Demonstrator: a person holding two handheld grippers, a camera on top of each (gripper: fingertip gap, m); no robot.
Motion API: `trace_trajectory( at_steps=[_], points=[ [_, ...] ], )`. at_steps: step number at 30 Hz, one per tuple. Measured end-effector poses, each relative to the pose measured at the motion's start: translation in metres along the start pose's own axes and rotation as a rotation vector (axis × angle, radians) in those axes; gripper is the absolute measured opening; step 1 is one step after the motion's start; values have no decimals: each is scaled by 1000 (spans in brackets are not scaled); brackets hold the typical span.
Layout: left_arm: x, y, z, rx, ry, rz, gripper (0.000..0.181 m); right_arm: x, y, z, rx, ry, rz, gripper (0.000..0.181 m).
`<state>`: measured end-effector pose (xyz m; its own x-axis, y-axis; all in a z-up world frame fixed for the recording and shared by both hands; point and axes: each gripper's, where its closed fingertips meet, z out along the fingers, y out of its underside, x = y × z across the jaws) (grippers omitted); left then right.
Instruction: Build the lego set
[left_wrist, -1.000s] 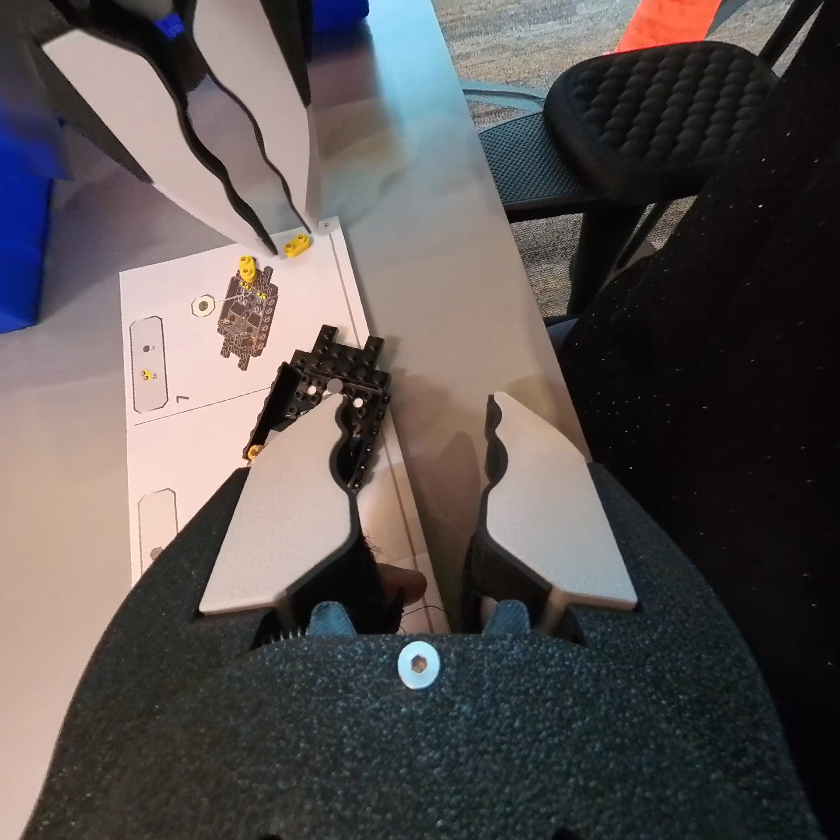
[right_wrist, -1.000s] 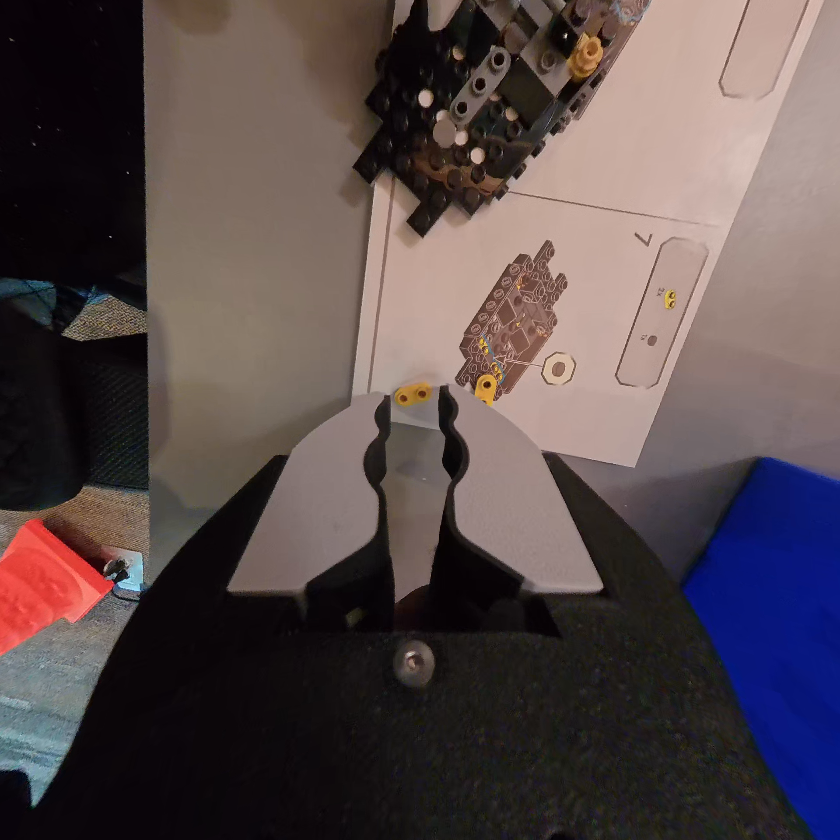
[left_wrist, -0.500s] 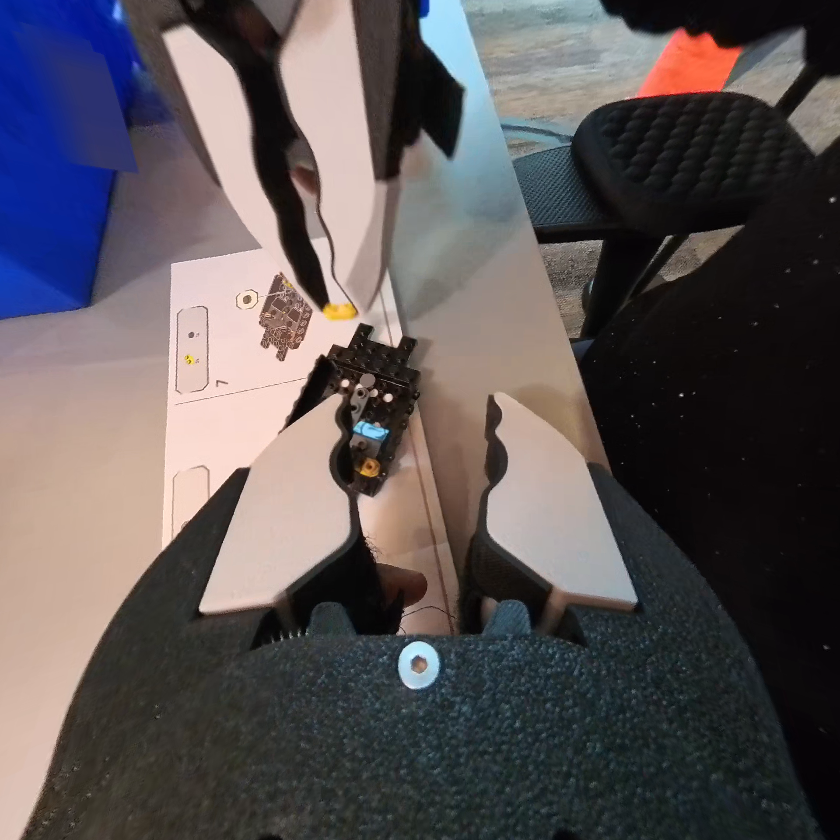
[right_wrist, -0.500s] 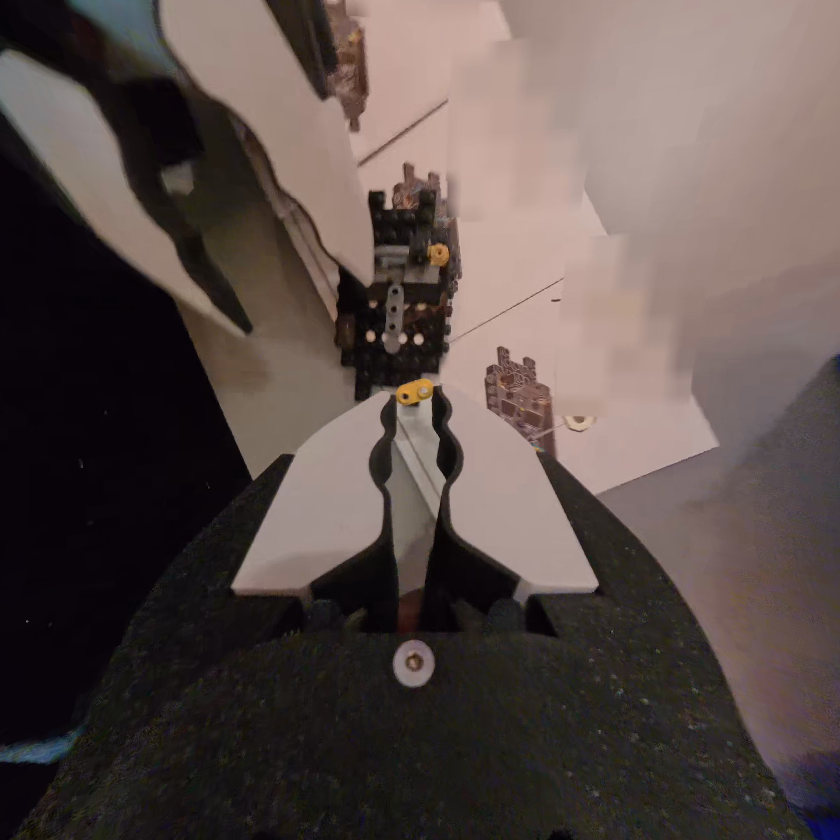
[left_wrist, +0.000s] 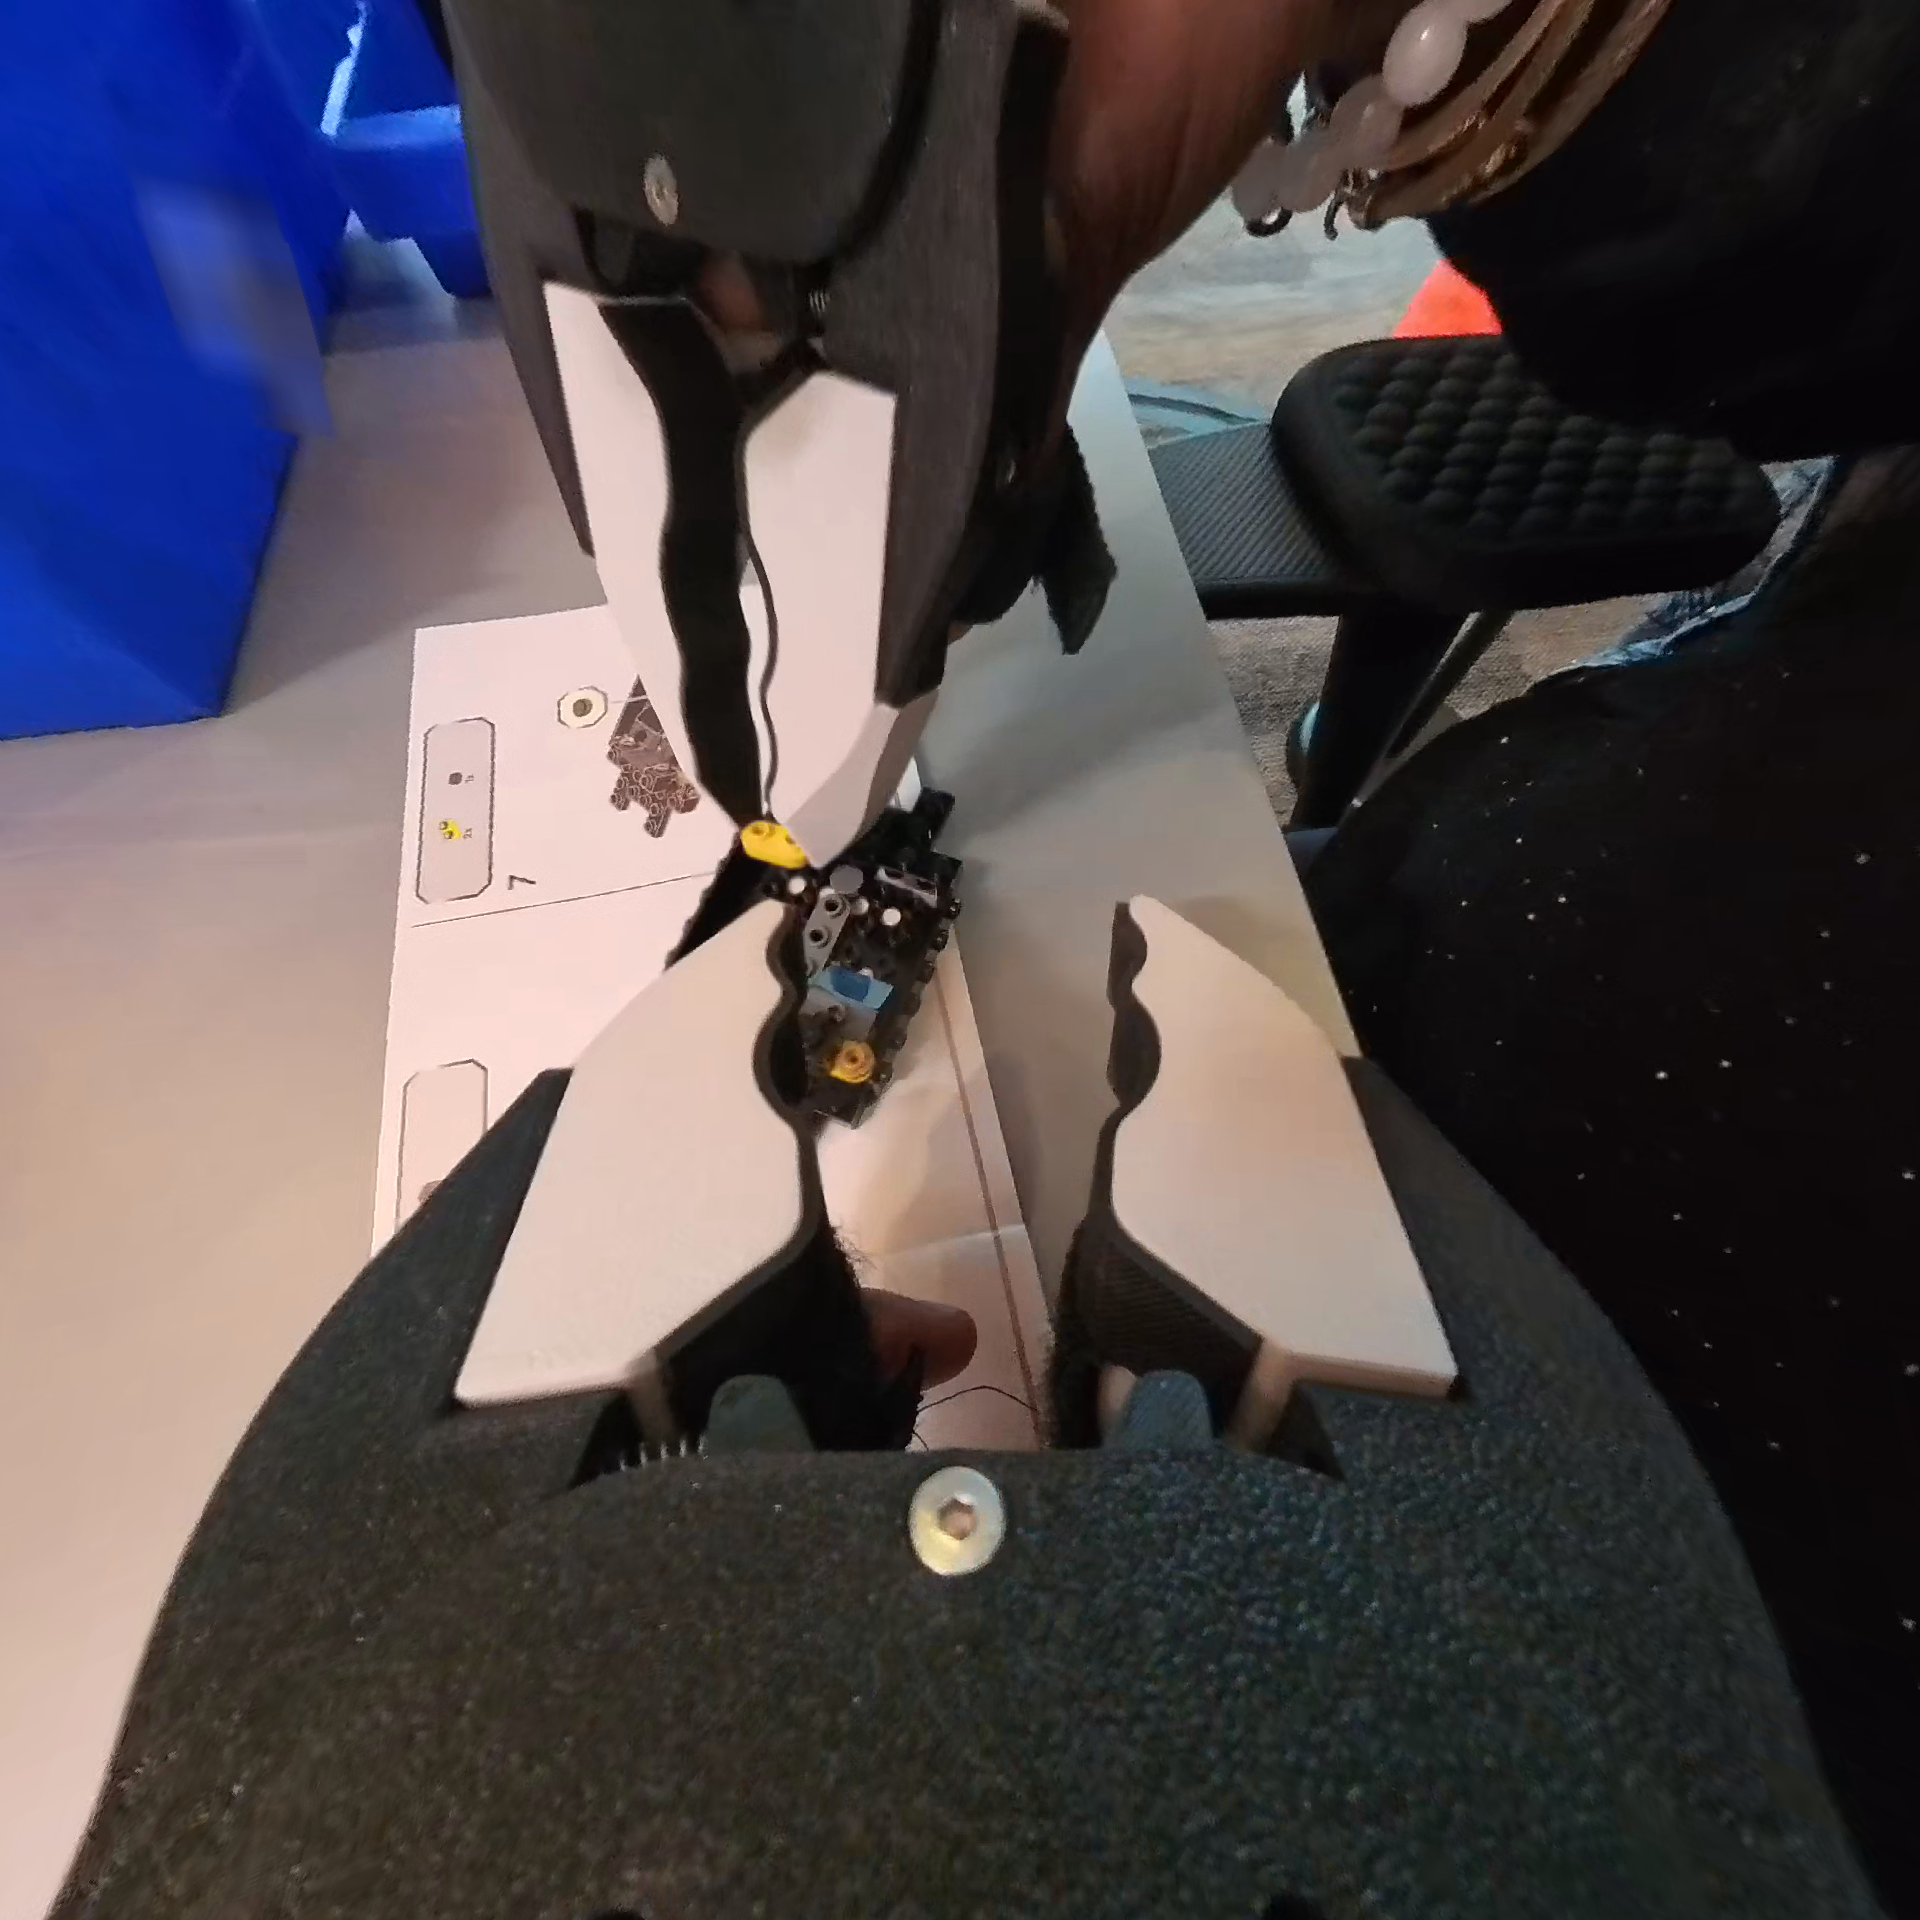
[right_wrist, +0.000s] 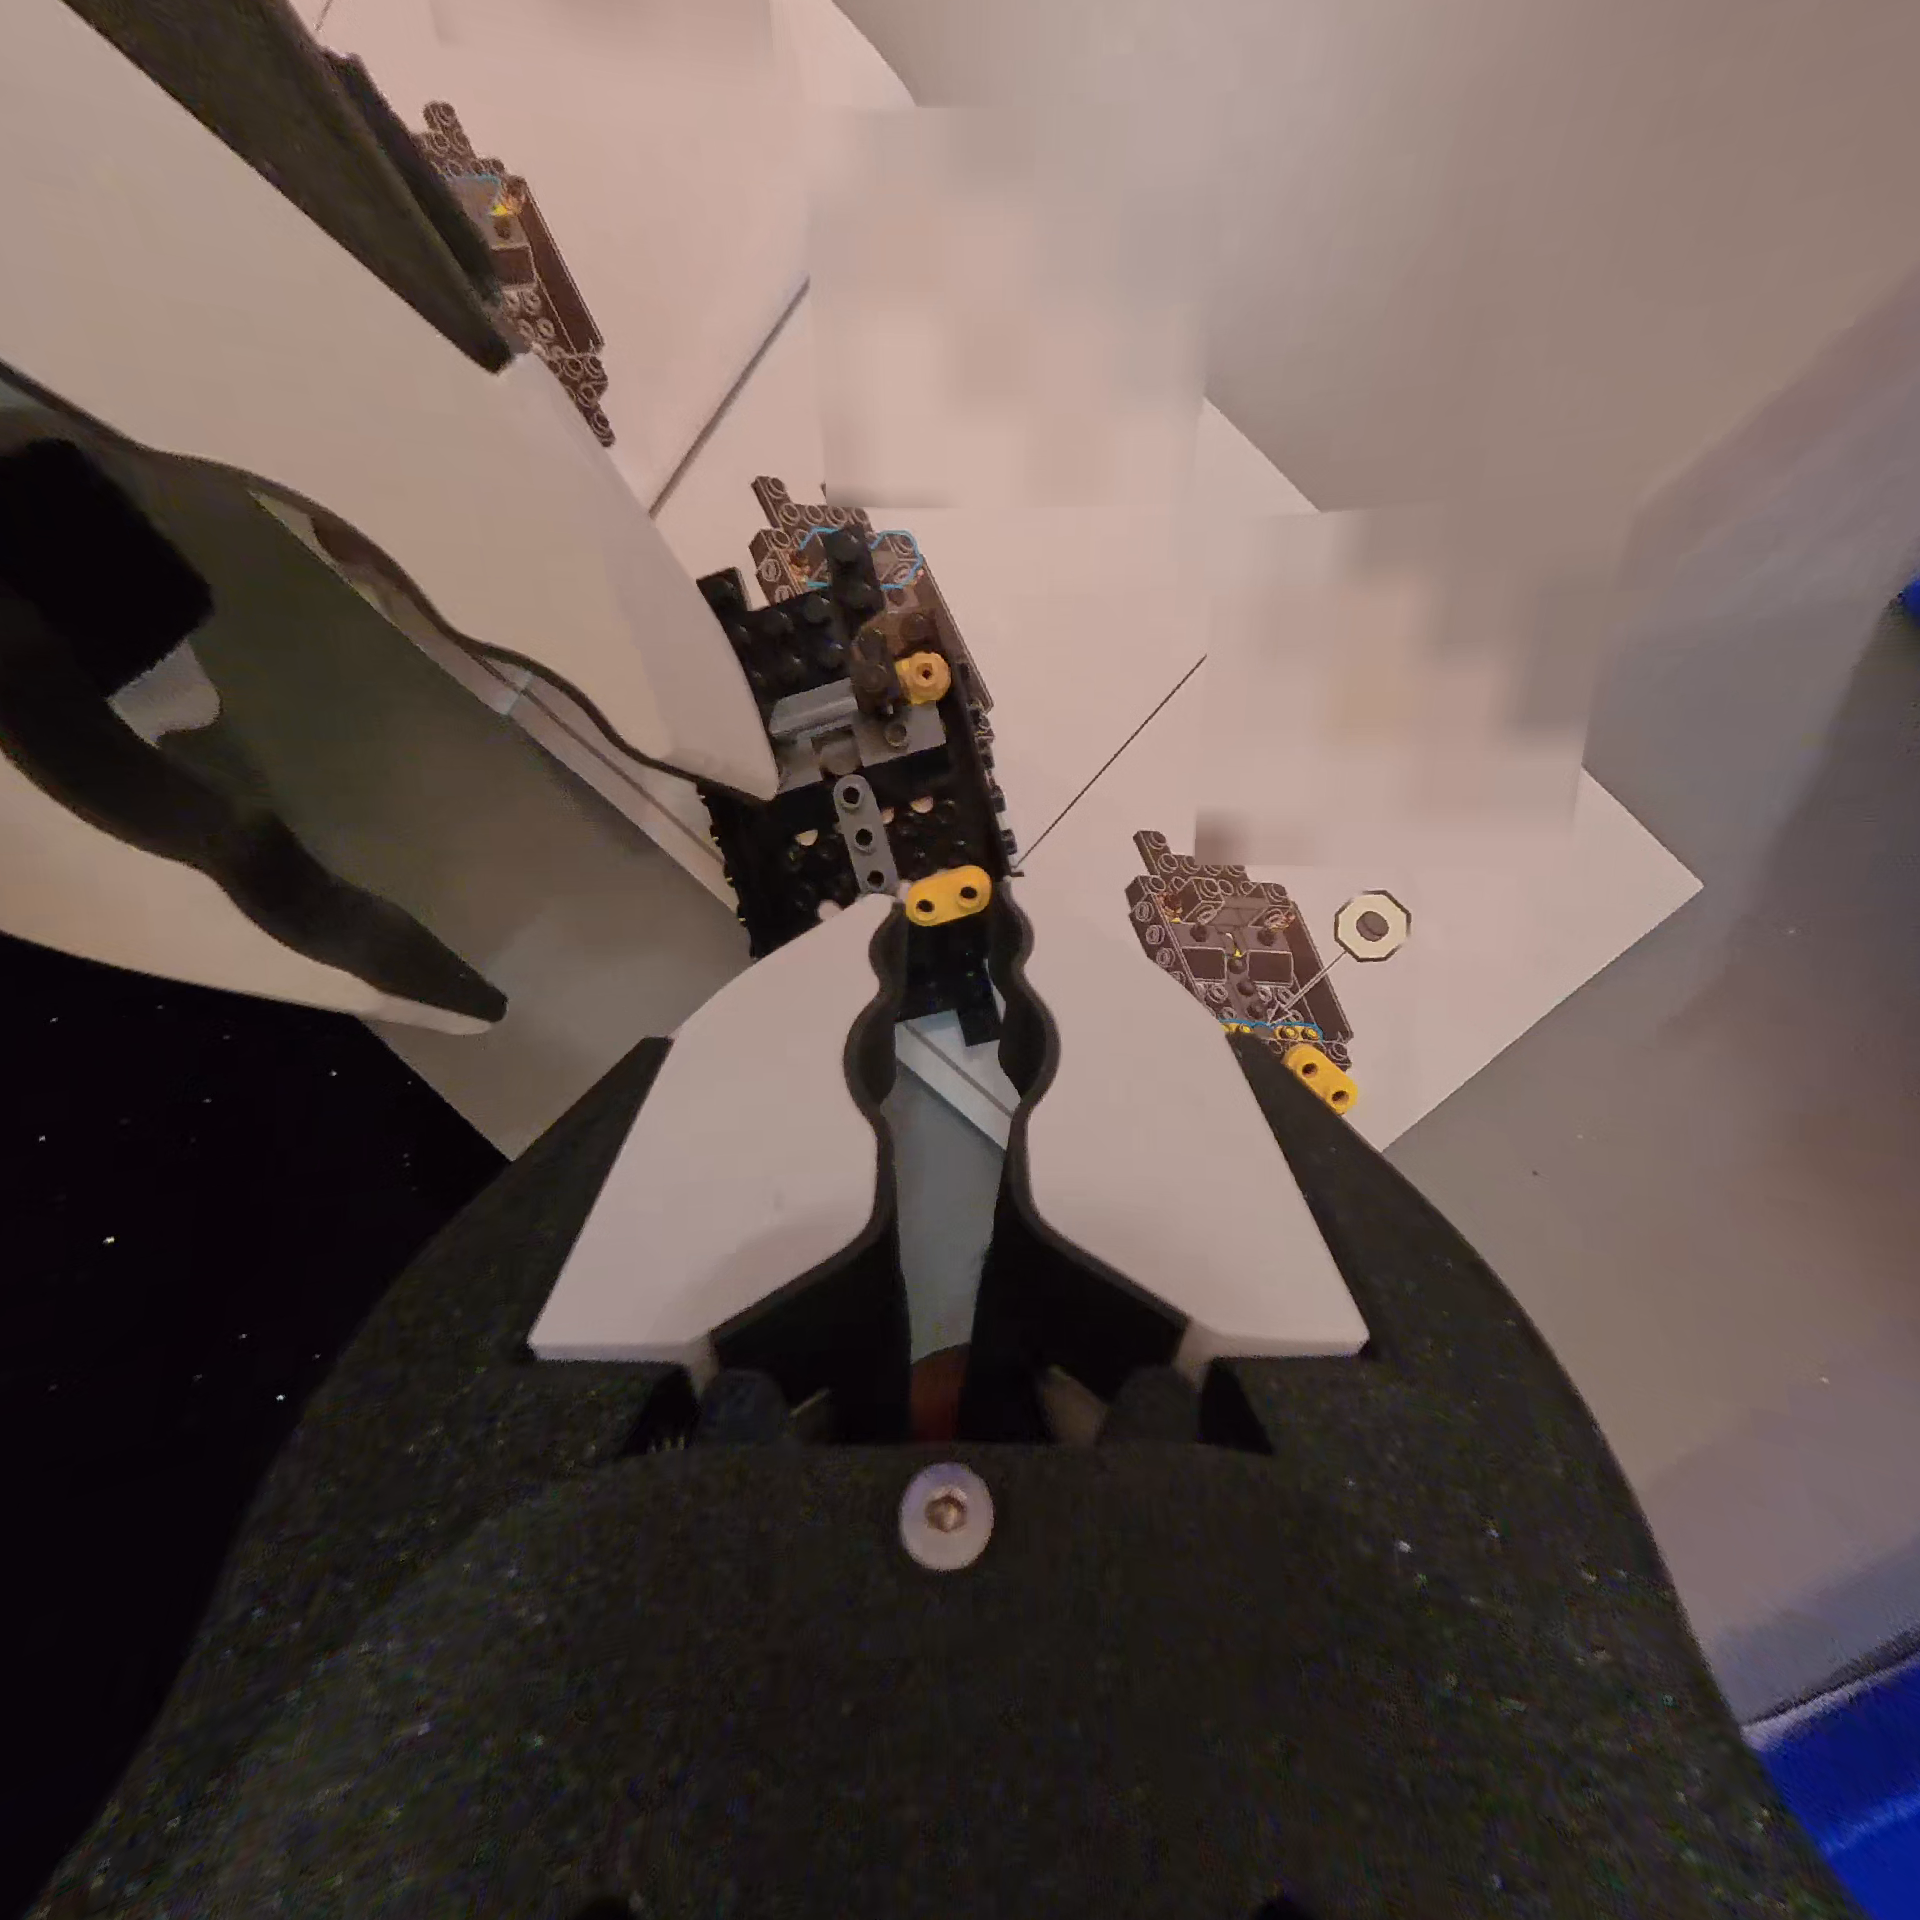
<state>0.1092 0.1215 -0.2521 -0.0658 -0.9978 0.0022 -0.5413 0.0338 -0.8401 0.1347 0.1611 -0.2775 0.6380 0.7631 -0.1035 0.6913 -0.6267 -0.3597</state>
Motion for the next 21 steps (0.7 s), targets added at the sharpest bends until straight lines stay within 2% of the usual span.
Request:
trace_trajectory(
  at_steps=[10, 21],
  points=[
    [-2, 1, -1, 12, 10, -22, 56, 3, 2, 6, -99, 33, -39, 15],
    [-1, 3, 1, 1, 17, -18, 56, 8, 4, 4, -139, 101, -105, 20]
  ],
)
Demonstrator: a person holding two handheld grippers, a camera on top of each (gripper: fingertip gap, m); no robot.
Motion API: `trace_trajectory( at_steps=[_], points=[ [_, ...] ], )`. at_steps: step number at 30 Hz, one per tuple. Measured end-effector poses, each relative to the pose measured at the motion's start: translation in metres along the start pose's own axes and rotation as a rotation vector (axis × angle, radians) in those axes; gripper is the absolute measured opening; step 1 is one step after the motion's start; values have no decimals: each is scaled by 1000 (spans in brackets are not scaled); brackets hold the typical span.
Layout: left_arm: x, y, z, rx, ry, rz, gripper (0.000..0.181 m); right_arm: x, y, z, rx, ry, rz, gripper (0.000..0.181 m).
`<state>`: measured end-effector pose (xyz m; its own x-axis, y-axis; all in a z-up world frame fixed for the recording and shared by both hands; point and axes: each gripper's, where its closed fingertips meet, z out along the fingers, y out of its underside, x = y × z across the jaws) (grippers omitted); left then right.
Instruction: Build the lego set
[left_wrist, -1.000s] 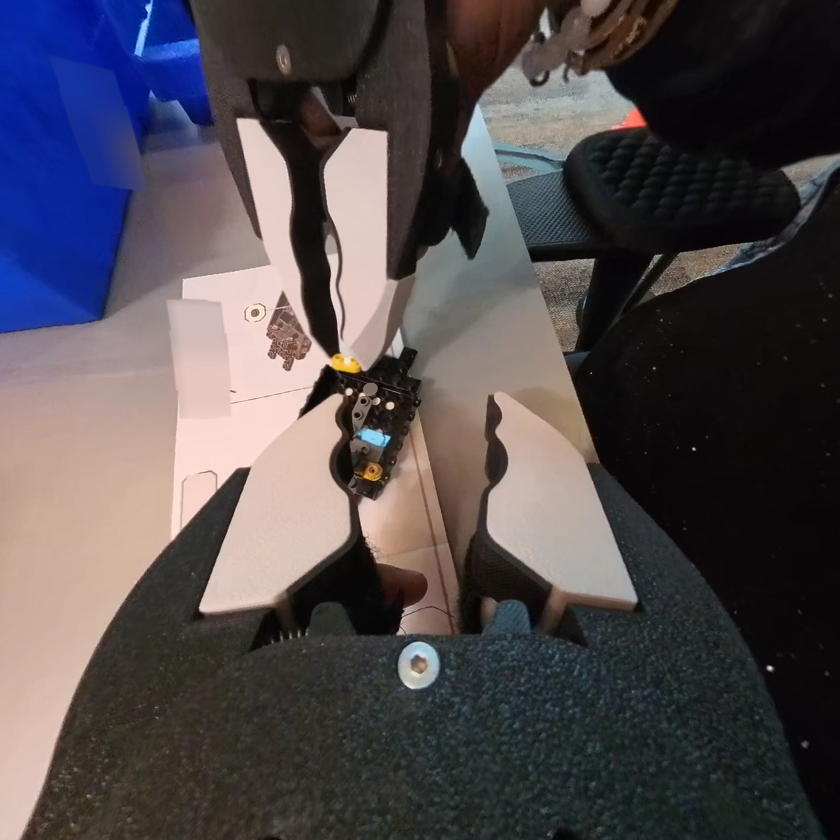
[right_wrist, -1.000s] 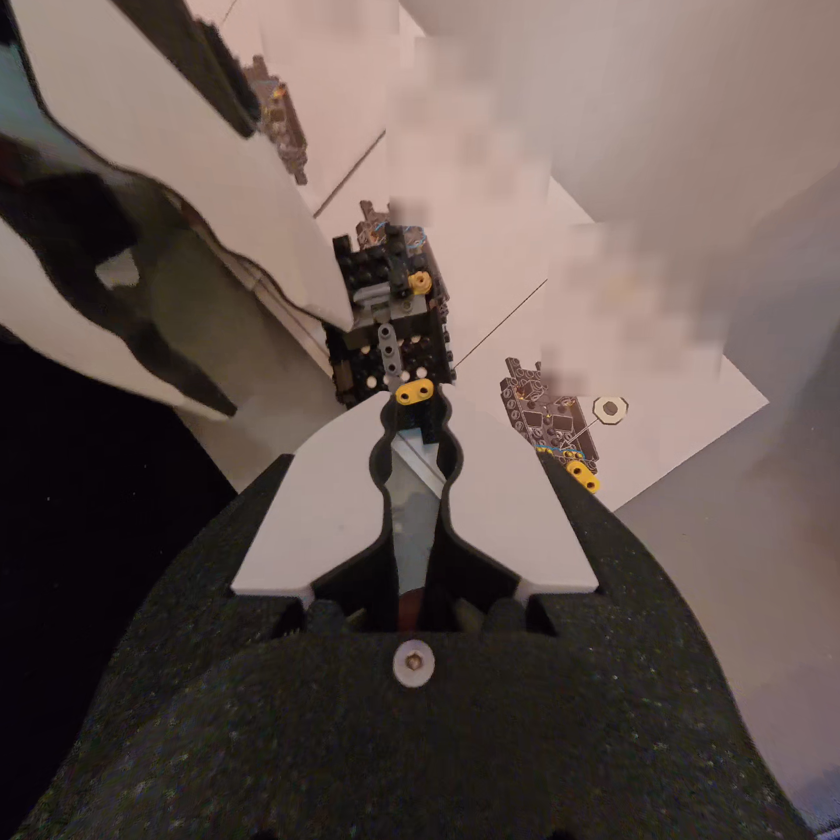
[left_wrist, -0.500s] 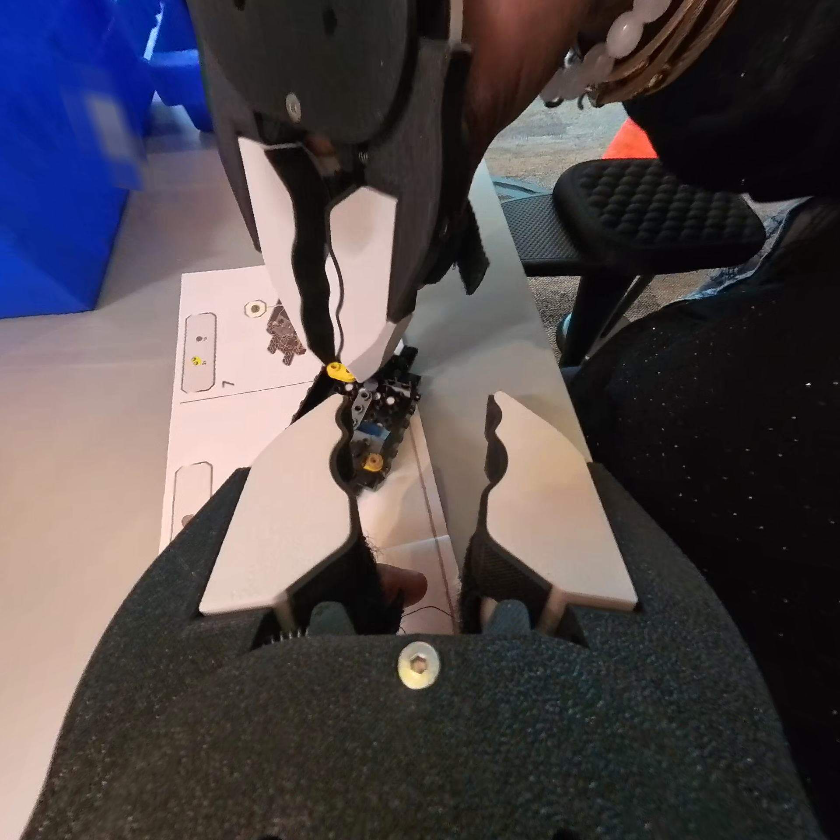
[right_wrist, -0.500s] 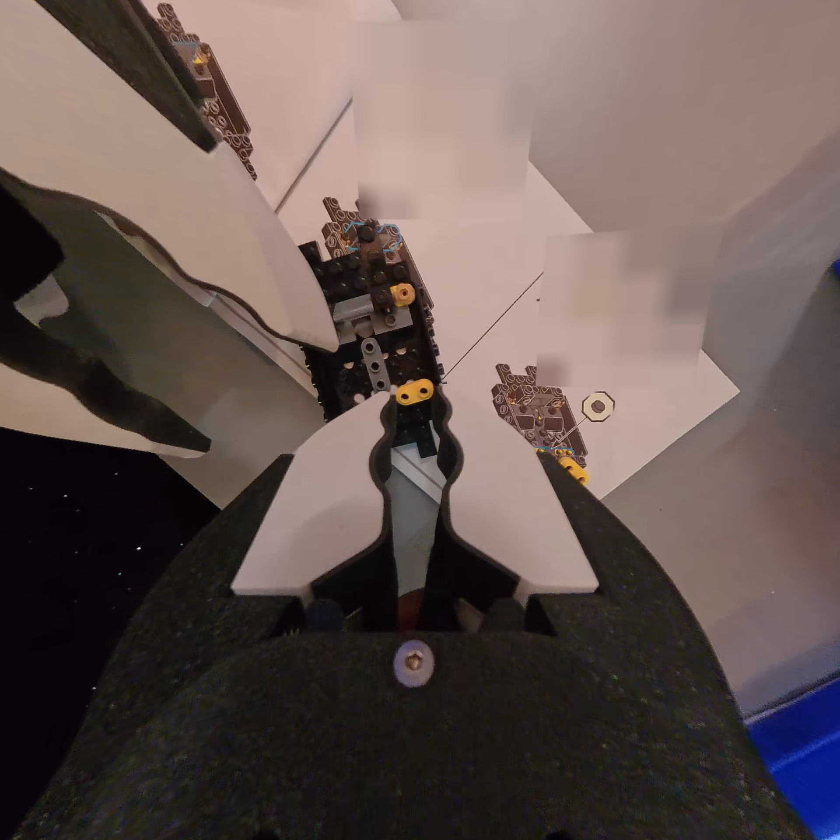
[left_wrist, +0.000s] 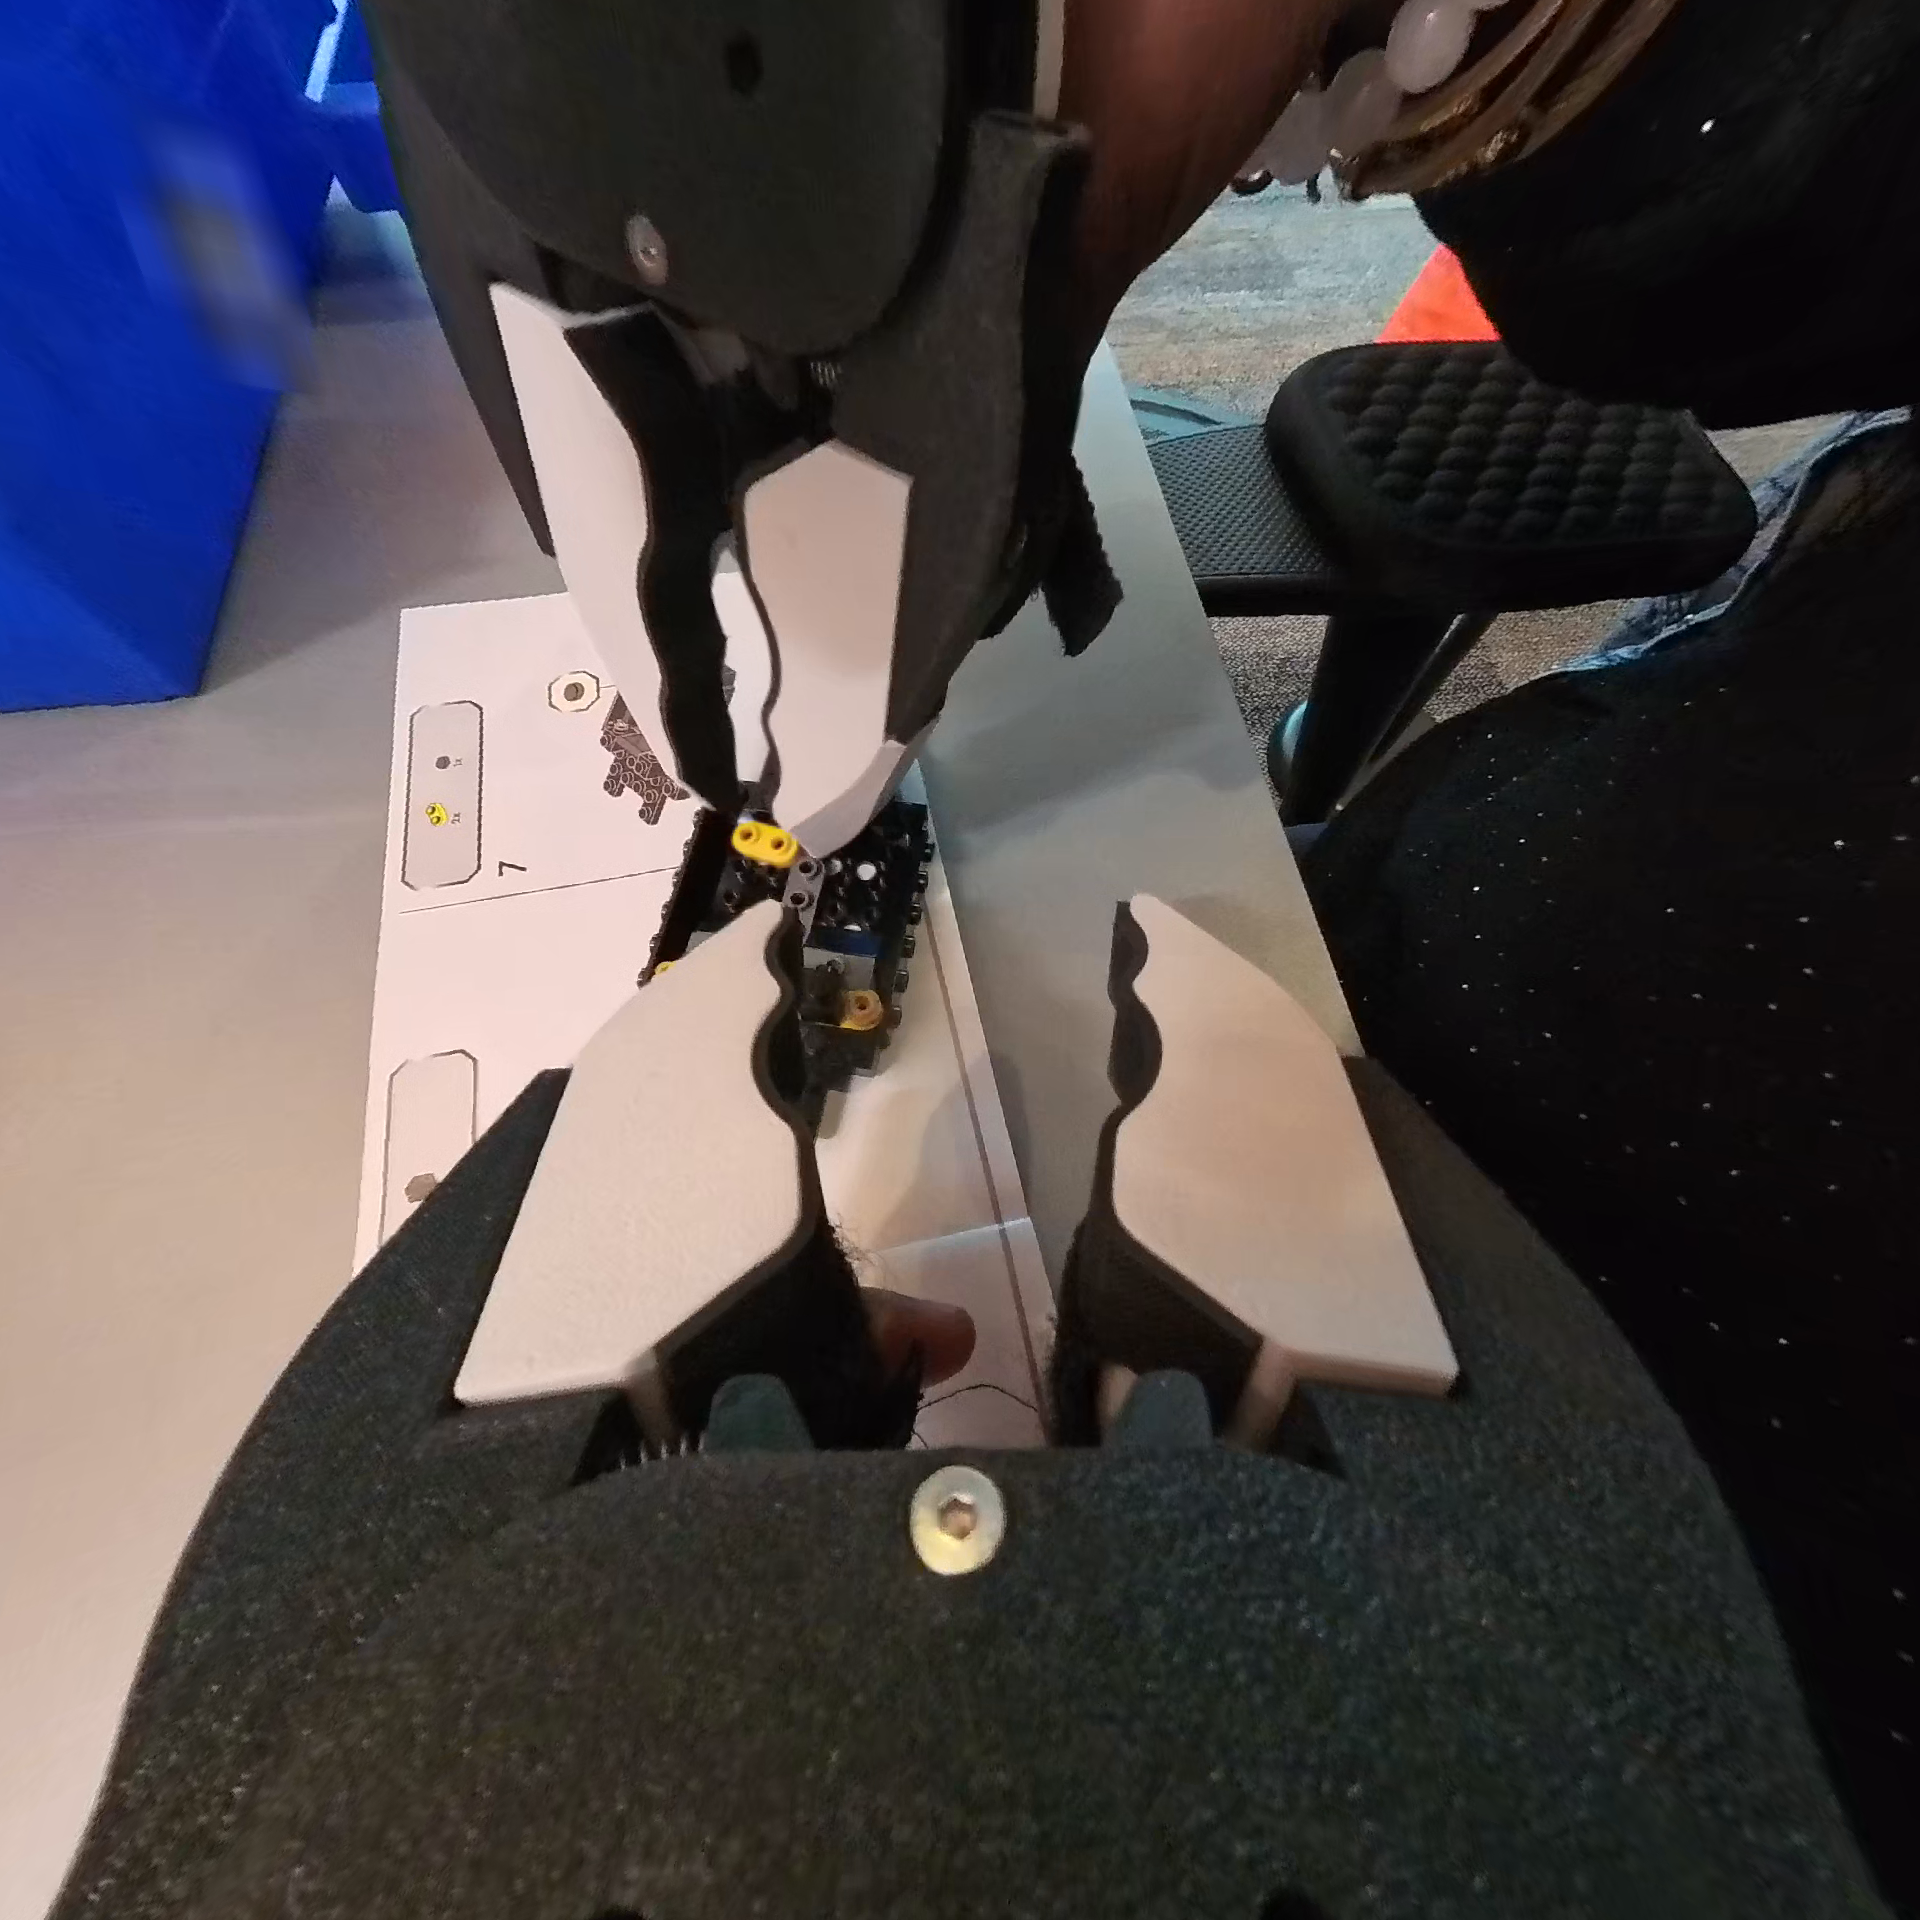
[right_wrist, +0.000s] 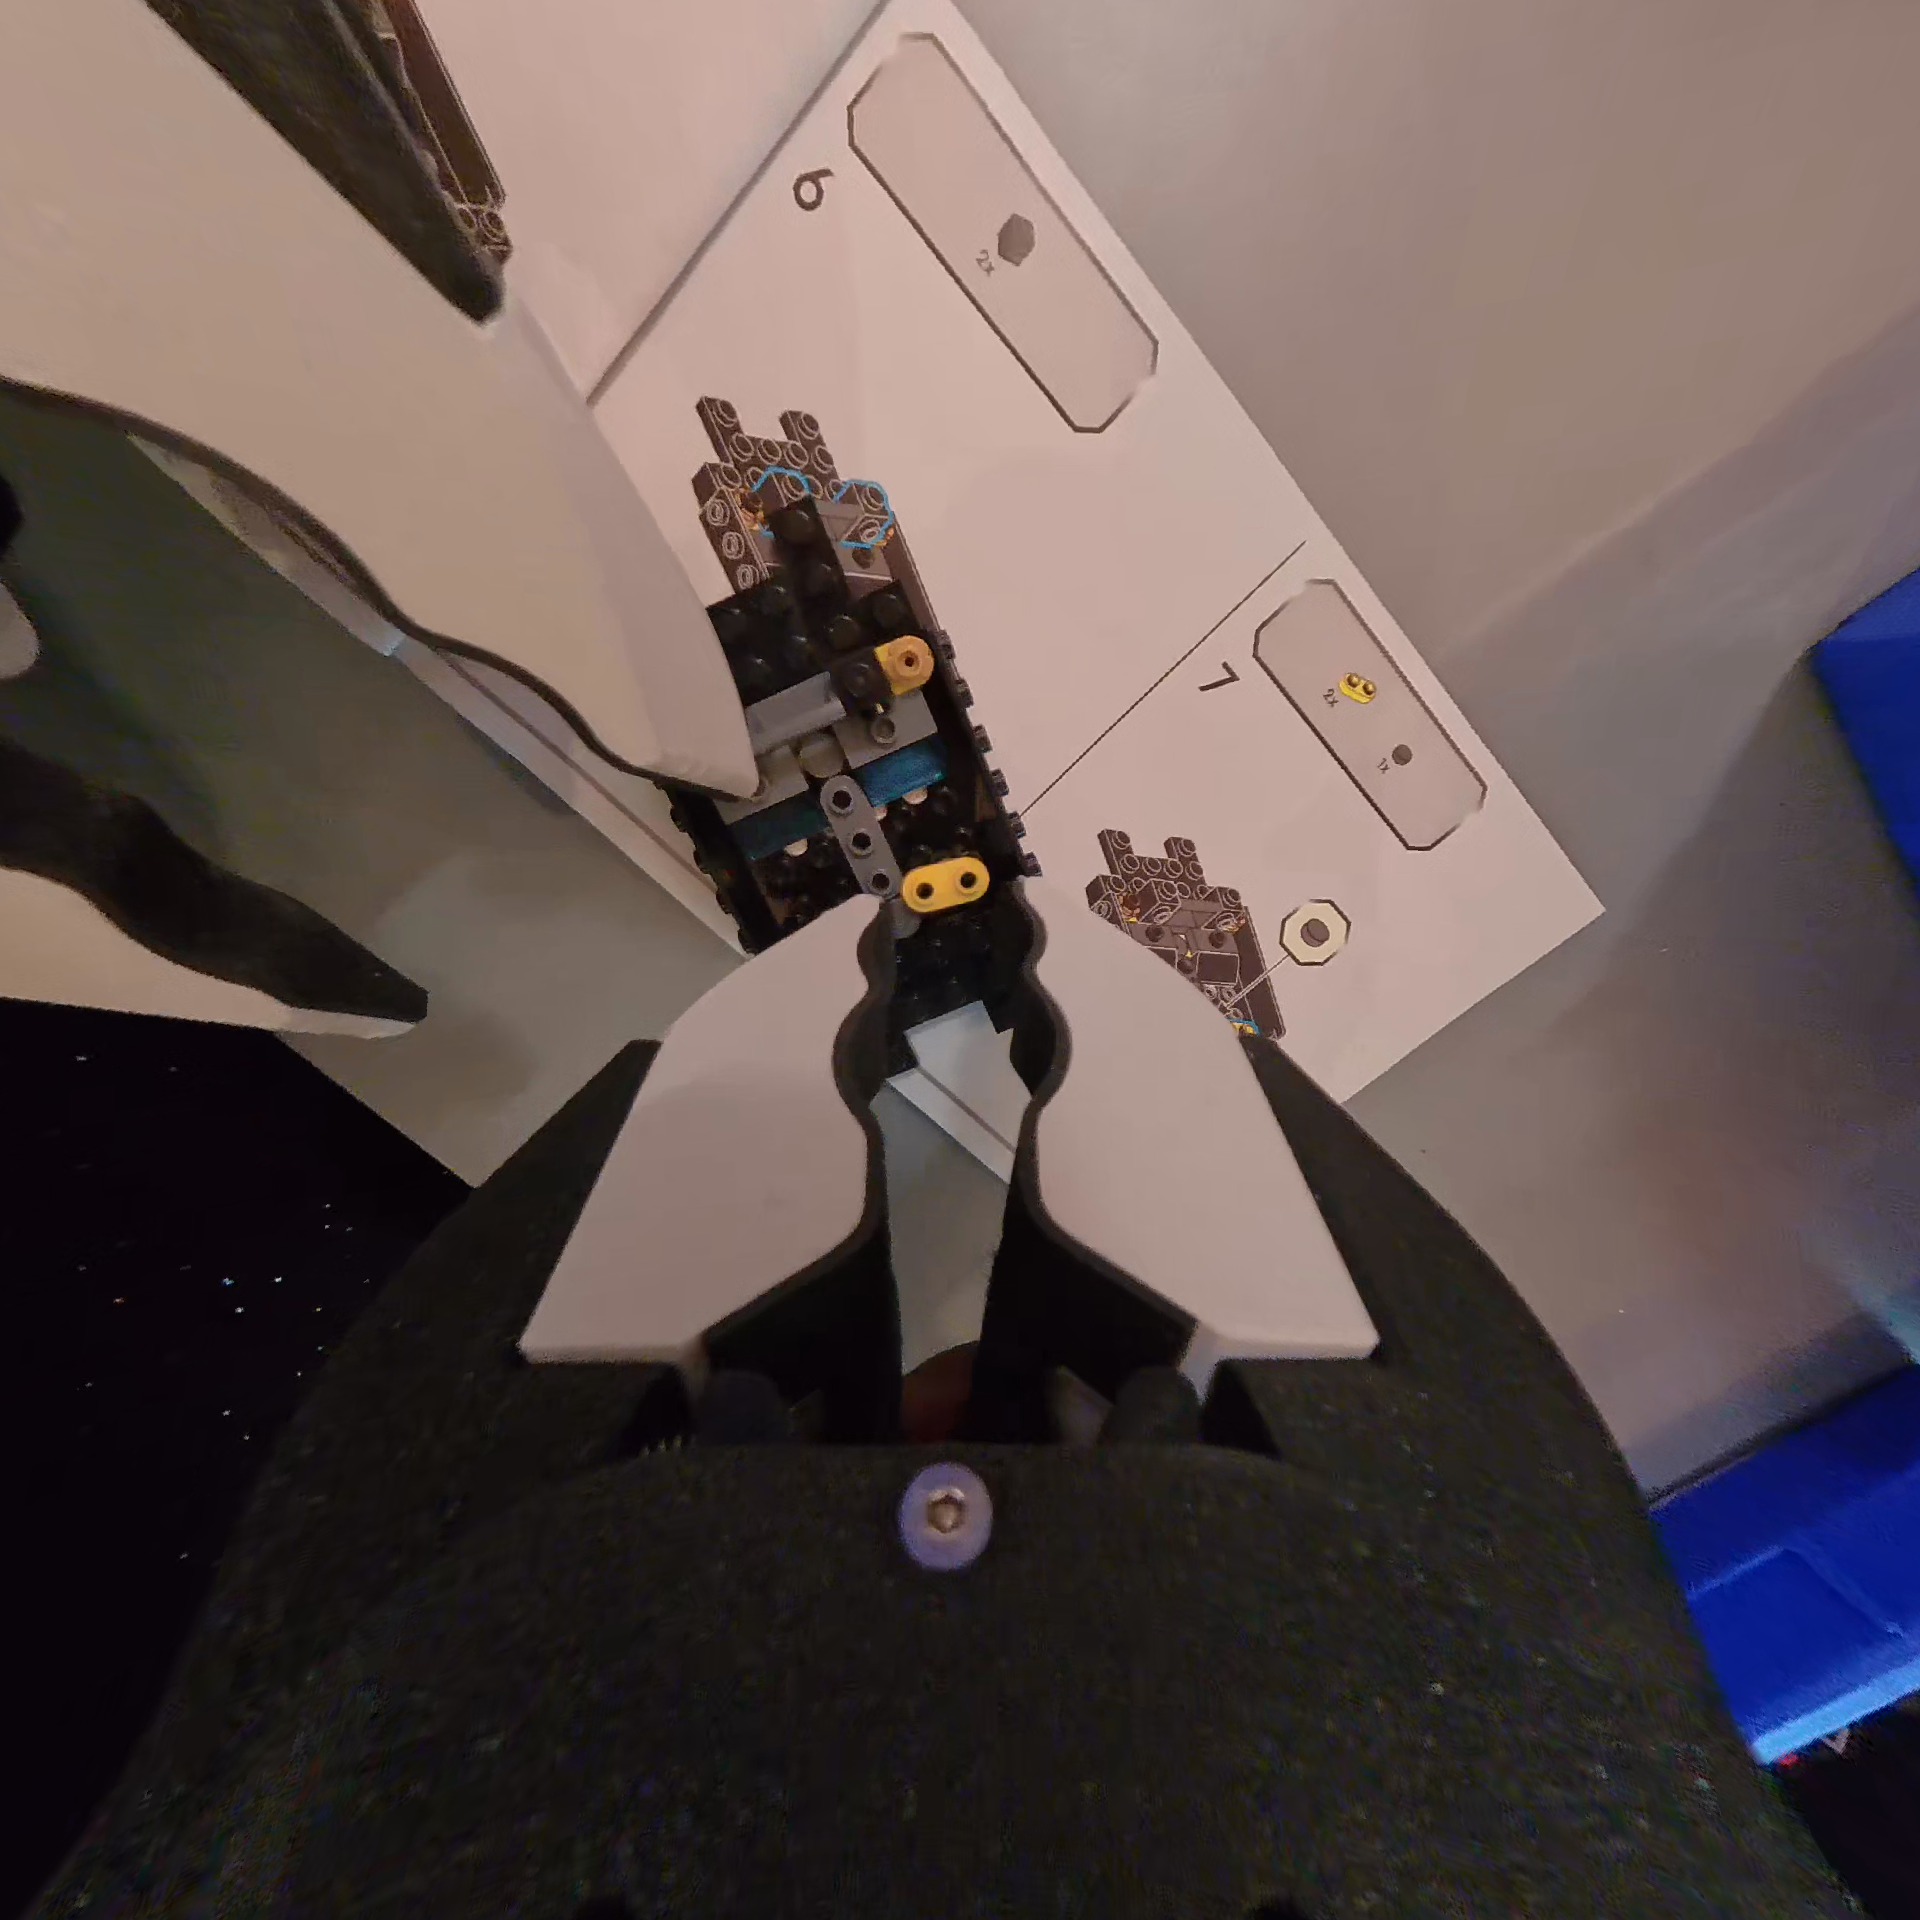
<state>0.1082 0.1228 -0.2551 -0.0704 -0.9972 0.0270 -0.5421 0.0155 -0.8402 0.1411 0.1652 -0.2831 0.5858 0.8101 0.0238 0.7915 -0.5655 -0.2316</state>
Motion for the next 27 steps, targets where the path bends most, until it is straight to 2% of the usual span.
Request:
trace_trajectory(
  at_steps=[4, 7, 10, 12, 13, 15, 17, 23, 27],
  points=[
    [-1, 1, -1, -4, -5, 3, 56, 3, 3, -3, -1, 16, -9, 20],
    [-5, 2, -4, -2, -24, 2, 57, 14, 5, -13, 56, 20, 0, 24],
    [-7, 2, -5, 0, -25, -4, 57, 9, 5, -16, 153, -170, 3, 46],
    [-3, 1, -4, 6, -5, 1, 56, 0, 8, -17, 204, -326, -77, 51],
    [-1, 1, -4, 7, 3, 0, 56, 1, 12, -13, 207, -348, -120, 57],
    [-2, -1, -3, 1, -1, -1, 57, 6, 21, -3, 187, -343, -187, 69],
    [-1, -5, -1, -4, 2, -12, 61, 3, 18, -5, 243, -349, -226, 73],
    [1, -6, 17, -112, 39, -54, 74, -7, 19, 2, 350, -232, -347, 71],
    [-1, -3, 26, -205, 78, -135, 79, -9, 17, 5, 422, -202, -345, 68]
  ],
)
